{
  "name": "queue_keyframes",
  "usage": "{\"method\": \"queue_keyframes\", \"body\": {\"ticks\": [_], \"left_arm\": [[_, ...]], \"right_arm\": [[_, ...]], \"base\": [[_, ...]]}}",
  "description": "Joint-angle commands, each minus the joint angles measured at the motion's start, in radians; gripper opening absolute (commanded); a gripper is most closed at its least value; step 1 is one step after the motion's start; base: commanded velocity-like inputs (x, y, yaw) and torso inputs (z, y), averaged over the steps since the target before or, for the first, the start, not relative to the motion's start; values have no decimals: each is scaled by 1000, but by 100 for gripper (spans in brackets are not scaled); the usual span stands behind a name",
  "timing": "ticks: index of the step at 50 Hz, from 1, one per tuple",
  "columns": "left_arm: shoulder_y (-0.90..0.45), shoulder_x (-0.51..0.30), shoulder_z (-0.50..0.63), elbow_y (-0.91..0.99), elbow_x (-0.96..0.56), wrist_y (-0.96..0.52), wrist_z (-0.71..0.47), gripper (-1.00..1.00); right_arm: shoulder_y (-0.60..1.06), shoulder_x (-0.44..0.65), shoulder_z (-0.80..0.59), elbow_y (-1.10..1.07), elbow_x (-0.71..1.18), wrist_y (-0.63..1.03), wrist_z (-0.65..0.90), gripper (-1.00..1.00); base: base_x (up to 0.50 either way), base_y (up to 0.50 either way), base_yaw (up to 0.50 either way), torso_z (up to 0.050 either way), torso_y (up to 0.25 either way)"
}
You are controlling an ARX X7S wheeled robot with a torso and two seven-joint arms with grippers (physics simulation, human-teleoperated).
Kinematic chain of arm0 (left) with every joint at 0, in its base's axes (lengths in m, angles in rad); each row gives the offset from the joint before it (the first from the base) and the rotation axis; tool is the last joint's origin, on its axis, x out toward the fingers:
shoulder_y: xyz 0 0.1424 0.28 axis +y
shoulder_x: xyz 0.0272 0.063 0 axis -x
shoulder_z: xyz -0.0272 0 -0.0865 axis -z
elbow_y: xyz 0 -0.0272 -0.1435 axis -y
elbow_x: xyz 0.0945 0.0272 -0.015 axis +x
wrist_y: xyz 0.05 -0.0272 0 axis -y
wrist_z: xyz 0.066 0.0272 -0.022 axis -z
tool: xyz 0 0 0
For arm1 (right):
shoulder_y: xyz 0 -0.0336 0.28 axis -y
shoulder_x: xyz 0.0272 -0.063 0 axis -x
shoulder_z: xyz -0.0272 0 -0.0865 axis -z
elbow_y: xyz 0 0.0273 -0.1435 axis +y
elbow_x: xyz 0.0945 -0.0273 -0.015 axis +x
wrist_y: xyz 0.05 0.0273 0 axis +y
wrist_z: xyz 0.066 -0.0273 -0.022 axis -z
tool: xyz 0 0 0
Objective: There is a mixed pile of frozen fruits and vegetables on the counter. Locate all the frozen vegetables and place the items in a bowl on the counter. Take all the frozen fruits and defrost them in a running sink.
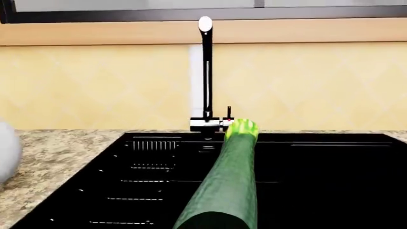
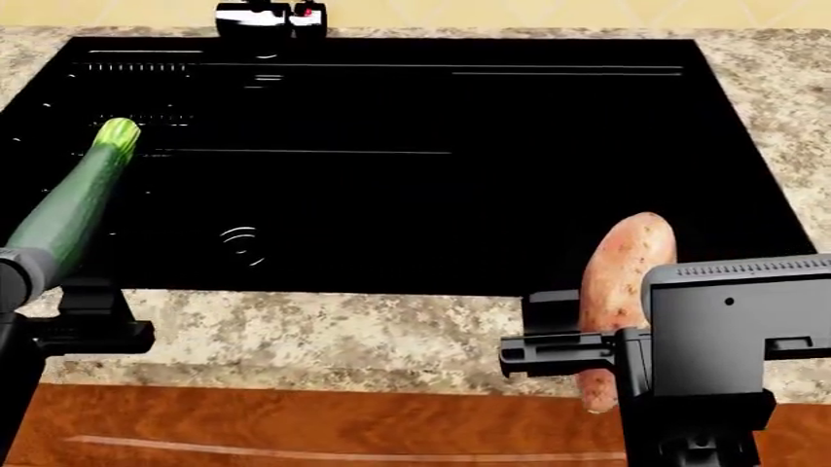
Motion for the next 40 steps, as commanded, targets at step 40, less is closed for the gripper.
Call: {"method": "queue_keyframes", "body": {"ticks": [40], "left_arm": [[-5,-7,8,2,-13,11,-14,-100]], "right_arm": [[4,2,-14,2,-24,-9,-11,-100]], "base": [[-240,500,0,0,0]]}}
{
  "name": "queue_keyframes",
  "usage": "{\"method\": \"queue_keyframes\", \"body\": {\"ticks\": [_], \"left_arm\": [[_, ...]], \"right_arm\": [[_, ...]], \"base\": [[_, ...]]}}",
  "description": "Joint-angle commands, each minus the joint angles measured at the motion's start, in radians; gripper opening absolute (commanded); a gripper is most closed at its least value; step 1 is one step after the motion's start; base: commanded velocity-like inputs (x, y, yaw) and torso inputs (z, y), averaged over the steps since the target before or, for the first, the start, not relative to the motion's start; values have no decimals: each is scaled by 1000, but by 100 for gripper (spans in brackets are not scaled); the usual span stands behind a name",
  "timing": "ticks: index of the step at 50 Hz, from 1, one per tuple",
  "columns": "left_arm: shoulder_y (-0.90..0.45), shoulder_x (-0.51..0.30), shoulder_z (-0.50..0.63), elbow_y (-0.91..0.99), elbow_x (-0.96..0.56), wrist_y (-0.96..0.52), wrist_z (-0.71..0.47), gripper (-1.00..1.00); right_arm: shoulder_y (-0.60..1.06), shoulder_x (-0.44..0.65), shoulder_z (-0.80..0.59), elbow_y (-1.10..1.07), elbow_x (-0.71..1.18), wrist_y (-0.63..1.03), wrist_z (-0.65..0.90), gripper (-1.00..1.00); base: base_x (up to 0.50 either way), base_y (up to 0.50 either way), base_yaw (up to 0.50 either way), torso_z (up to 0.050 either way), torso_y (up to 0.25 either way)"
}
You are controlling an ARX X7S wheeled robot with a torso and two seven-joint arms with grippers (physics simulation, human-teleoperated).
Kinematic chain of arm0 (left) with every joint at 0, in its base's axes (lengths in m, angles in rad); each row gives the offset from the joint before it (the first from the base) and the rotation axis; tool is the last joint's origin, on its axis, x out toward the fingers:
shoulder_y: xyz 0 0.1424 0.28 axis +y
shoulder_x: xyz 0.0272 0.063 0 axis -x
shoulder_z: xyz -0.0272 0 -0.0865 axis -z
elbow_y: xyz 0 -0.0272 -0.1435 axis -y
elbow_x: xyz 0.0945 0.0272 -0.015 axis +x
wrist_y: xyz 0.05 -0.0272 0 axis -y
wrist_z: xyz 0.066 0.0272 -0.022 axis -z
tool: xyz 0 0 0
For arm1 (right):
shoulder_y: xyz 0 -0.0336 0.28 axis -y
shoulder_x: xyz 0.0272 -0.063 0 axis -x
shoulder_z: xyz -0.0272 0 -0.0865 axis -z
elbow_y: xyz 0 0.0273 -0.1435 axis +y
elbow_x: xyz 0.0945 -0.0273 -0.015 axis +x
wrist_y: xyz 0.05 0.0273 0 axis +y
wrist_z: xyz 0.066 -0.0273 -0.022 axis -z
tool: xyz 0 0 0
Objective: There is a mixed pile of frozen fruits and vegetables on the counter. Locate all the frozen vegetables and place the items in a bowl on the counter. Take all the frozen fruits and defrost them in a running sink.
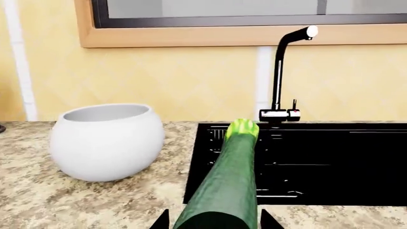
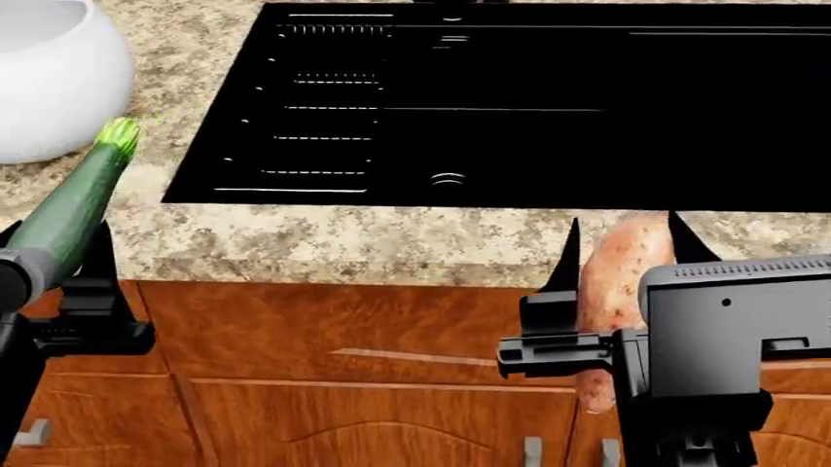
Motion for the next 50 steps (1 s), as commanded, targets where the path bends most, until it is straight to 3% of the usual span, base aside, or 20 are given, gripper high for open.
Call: {"method": "queue_keyframes", "body": {"ticks": [1,34,50], "left_arm": [[-10,4,6,-5,-2,8,-10,-100],[-5,-33,-43,31,-28,-8,-37,-100],[-3,-29,-34,1,-5,11,-43,-100]], "right_arm": [[3,1,-6,-1,-22,-3,-14,-100],[-13,27,2,-17,-36,-18,-7,-100],[-31,24,4,36,-72,-57,-4,-100]], "base": [[-82,500,0,0,0],[9,500,0,0,0],[406,290,0,0,1]]}}
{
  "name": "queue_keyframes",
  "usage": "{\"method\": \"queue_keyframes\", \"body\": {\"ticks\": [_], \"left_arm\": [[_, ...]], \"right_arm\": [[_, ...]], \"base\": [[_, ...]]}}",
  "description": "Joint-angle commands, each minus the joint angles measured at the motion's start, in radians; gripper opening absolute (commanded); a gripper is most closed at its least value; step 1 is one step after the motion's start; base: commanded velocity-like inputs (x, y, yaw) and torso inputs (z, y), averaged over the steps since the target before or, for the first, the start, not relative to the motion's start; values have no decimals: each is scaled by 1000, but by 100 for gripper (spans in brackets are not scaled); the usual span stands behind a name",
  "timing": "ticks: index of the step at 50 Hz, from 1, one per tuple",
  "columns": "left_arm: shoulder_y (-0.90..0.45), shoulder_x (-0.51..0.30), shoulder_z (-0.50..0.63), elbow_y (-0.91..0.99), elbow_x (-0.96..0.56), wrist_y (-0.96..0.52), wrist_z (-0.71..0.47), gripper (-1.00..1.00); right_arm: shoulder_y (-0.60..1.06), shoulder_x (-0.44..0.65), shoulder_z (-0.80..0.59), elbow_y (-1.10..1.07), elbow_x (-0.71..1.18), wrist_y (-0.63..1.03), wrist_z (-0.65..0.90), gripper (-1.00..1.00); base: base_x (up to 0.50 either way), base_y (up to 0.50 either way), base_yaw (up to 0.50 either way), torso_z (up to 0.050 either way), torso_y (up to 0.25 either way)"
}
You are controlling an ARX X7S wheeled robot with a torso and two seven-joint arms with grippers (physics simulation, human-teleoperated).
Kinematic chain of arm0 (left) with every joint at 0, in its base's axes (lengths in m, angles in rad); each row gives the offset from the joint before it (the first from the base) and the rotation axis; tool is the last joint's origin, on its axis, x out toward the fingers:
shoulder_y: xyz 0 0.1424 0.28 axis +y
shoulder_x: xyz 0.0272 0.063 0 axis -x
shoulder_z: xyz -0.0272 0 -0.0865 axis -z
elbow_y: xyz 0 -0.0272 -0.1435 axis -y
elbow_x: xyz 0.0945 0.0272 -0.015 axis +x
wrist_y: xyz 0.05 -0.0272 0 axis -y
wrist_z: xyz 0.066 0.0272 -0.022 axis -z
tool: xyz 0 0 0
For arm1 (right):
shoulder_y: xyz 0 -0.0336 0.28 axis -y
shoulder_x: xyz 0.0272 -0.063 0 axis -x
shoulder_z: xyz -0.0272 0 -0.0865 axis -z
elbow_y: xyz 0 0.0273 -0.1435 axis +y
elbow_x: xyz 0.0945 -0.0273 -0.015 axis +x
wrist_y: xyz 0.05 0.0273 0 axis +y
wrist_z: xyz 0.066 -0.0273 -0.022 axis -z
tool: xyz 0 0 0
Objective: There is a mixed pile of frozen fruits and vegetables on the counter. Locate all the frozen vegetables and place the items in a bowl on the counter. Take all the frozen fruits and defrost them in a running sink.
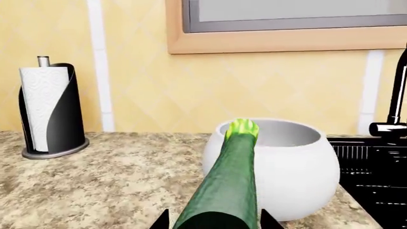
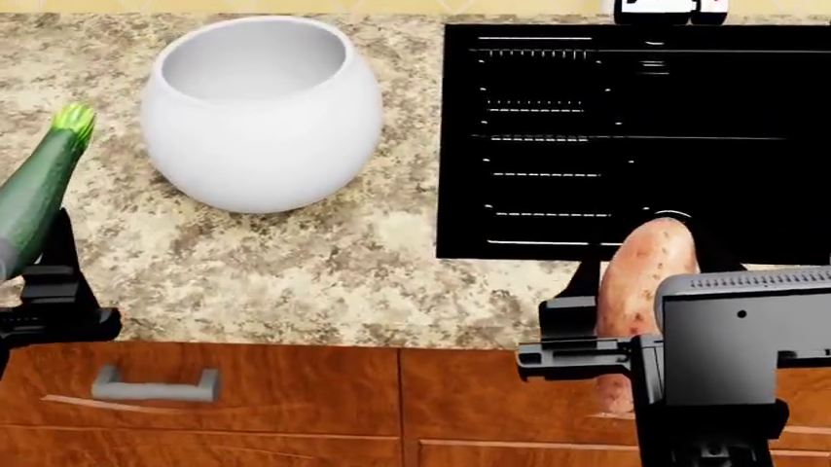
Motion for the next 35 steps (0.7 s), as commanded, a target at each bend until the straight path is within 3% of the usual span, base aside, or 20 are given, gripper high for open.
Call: {"method": "queue_keyframes", "body": {"ticks": [1,35], "left_arm": [[-4,4,2,-15,4,14,-13,-100],[2,-14,-12,-4,-11,9,-22,-100]], "right_arm": [[-2,3,2,14,-35,-8,-5,-100],[-9,65,17,-65,-57,92,81,-100]], "base": [[500,130,0,0,0],[495,290,0,0,1]]}}
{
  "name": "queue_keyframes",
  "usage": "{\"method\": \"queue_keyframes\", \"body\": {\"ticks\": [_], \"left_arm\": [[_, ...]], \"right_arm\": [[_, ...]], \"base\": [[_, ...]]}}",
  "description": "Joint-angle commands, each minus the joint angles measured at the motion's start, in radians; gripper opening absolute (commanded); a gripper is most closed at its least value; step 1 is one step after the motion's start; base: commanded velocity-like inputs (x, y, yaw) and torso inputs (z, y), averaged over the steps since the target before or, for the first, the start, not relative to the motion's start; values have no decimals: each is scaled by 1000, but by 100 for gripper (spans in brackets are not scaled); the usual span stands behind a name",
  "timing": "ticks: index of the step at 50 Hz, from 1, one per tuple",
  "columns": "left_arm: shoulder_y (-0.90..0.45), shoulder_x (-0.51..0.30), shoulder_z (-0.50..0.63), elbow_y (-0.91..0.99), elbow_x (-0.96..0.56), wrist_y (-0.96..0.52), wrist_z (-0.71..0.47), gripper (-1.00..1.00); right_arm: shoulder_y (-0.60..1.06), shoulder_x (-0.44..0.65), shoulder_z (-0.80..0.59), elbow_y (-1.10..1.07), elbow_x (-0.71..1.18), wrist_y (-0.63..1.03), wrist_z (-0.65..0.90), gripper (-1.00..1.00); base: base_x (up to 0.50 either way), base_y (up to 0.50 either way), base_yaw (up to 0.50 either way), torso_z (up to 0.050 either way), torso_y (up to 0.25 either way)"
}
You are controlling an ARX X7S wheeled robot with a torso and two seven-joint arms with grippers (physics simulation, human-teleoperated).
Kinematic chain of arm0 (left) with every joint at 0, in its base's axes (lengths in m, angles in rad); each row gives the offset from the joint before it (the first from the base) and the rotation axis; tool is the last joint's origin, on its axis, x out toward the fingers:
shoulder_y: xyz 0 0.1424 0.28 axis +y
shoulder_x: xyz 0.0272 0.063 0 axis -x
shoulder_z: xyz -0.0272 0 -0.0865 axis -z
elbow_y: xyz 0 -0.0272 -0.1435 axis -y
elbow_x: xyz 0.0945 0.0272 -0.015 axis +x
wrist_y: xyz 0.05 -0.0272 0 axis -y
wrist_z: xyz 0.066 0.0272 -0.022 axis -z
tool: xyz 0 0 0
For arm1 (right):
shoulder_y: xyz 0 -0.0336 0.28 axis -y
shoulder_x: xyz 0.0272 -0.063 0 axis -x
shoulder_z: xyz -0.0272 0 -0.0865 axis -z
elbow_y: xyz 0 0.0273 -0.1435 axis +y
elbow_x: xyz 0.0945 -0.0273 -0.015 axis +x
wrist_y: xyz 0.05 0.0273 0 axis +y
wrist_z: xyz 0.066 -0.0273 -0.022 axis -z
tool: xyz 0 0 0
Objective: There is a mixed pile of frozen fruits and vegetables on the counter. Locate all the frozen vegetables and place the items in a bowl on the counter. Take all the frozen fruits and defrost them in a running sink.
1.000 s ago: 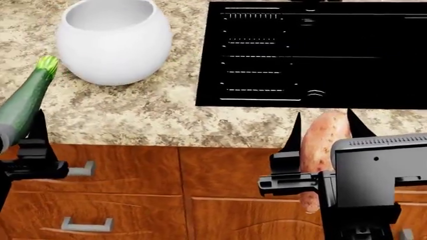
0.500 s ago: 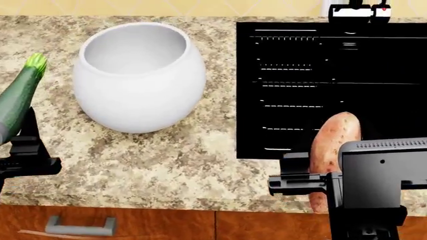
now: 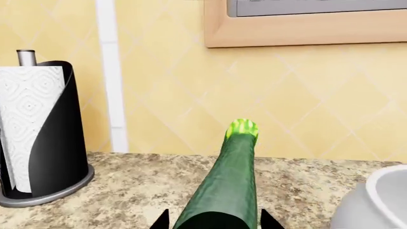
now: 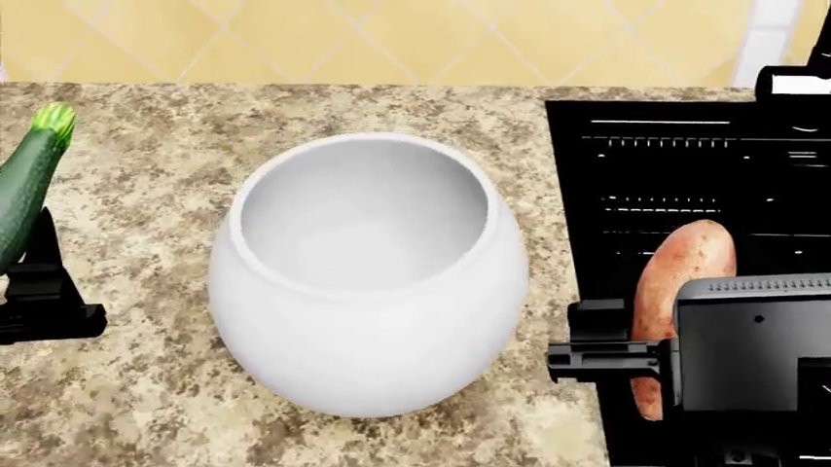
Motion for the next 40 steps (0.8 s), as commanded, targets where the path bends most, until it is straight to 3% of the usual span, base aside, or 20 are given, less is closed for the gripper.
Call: {"method": "queue_keyframes", "body": {"ticks": [1,14,35,40], "left_arm": [[2,-4,-4,4,-11,7,-5,-100],[-4,6,15,-12,-15,24,19,-100],[1,8,28,-29,-22,35,39,-100],[-1,7,35,-22,-21,34,39,-100]], "right_arm": [[0,23,8,-31,-29,41,25,-100],[-5,49,43,-81,-8,105,74,-100],[-6,33,42,-55,1,59,42,-100],[108,58,9,-91,77,187,-3,-100]], "base": [[429,204,0,0,0],[129,7,0,0,2],[0,0,0,0,0],[0,0,0,0,0]]}}
